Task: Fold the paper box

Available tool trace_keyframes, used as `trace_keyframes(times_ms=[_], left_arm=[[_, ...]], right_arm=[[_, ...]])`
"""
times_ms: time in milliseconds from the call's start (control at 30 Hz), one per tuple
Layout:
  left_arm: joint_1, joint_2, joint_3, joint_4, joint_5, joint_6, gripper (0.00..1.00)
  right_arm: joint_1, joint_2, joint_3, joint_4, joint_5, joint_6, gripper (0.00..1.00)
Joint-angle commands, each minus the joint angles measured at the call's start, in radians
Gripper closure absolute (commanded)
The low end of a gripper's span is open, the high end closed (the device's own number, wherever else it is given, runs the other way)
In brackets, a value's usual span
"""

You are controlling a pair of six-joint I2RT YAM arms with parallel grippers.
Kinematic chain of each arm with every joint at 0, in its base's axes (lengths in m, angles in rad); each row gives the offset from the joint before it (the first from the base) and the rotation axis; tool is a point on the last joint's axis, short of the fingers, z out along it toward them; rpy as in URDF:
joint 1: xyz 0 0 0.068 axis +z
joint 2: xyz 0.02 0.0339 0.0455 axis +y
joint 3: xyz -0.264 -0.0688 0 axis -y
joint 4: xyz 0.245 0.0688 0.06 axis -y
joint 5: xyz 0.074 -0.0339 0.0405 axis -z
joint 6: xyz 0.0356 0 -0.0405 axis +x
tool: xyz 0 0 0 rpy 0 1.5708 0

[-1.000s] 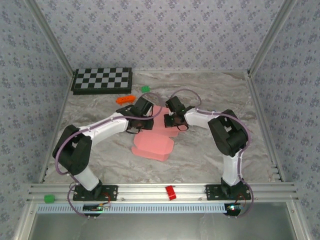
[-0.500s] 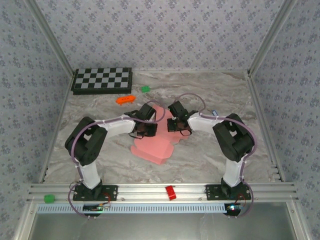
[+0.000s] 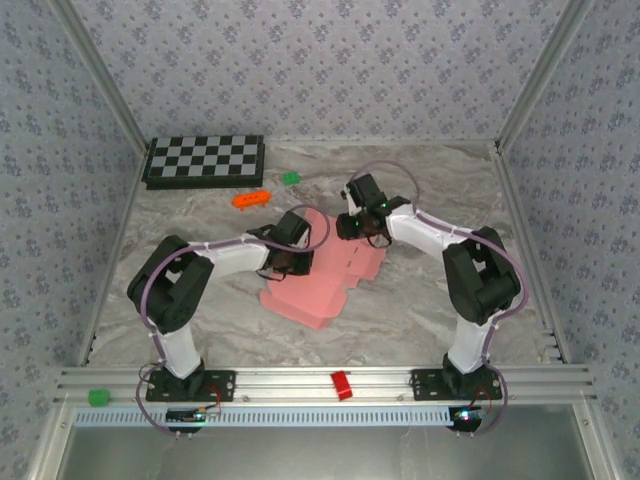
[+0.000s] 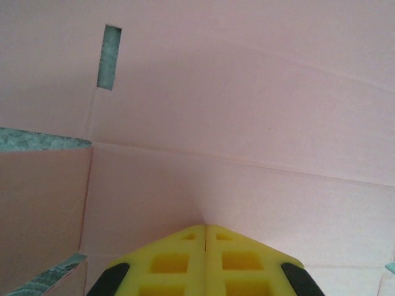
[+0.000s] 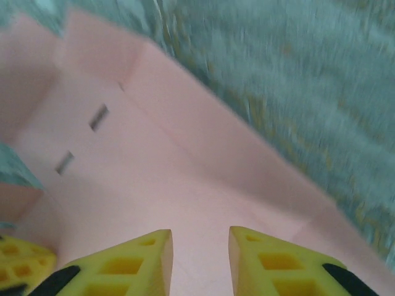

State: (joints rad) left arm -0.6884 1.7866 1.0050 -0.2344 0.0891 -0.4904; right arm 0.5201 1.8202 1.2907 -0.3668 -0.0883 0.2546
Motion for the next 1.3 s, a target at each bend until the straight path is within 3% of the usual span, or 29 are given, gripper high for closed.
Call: trace_keyframes(times_ms=[0,233,567,933,1267], left_arm=[[-0.003,0.02,-0.055,-0.058,-0.053,0.027,1.0],[-0.004,0.02,-0.065,-0.05,-0.058,0.036,1.0],[-0.004,0.013,-0.075,-0.046,-0.068,0.03,1.0],[-0.005,0.017,-0.072,-0.048,-0.068,0.029,1.0],[-0.004,0.025,-0.067,-0.047,-0.068,0.026,1.0]], right_arm=[[-0.047,0.083,0.107,-0.093,-0.101,-0.146,0.62],[-0.131,0.254,0.307,-0.202,-0.259,-0.289,0.5],[-0.178,0.391,0.433,-0.295,-0.382,-0.36,0.49],[-0.182,0.445,0.482,-0.345,-0.415,-0.388,0.55],[-0.179,0.455,0.49,-0.37,-0.455,-0.418,0.68]])
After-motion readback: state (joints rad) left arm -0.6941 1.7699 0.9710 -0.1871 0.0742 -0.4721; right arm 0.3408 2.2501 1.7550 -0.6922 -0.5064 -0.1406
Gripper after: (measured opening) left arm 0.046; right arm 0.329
